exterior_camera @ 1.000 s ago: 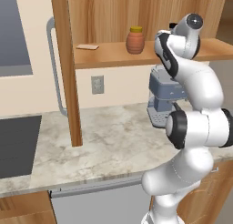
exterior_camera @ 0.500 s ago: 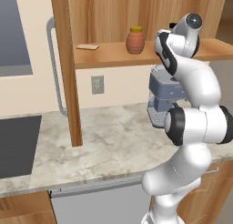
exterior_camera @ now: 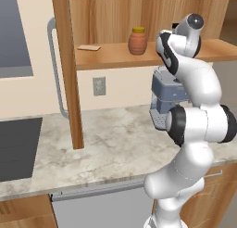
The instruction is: Pick the cinnamon and honey bottle from the cabinet and place them next to the mug.
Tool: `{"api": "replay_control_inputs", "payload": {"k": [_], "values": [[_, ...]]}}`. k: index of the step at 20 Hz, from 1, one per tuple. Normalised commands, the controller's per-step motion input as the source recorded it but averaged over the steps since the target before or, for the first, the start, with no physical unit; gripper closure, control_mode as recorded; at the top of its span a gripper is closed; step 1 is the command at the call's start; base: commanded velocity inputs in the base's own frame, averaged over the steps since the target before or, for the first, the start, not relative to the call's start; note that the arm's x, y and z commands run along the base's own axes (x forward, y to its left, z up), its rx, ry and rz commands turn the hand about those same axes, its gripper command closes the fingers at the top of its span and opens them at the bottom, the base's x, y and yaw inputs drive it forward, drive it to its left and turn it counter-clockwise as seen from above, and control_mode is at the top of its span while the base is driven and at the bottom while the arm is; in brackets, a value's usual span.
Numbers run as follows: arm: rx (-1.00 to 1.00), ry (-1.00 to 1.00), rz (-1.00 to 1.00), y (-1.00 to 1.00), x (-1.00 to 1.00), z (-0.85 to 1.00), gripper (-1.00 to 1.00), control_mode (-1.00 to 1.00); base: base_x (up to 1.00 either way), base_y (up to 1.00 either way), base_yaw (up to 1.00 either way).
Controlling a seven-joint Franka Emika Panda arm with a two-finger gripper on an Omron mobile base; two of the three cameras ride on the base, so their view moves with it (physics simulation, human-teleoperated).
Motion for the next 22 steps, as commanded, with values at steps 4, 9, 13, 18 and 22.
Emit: {"api": "replay_control_inputs", "payload": {"k": [4, 9, 13, 18, 22], "values": [[0.00, 0.01, 0.00, -0.01, 0.02, 0.00, -1.00, -1.00, 0.00, 0.00, 0.00], [0.00, 0.00, 0.00, 0.00, 0.00, 0.00, 1.00, -1.00, 0.00, 0.00, 0.00], [0.00, 0.00, 0.00, 0.00, 0.00, 0.00, 1.00, -1.00, 0.00, 0.00, 0.00], [0.00, 0.00, 0.00, 0.00, -0.02, 0.00, 1.00, -1.00, 0.00, 0.00, 0.00], [0.00, -0.02, 0.00, 0.00, -0.81, -0.05, 1.00, -1.00, 0.00, 0.00, 0.00]]}}
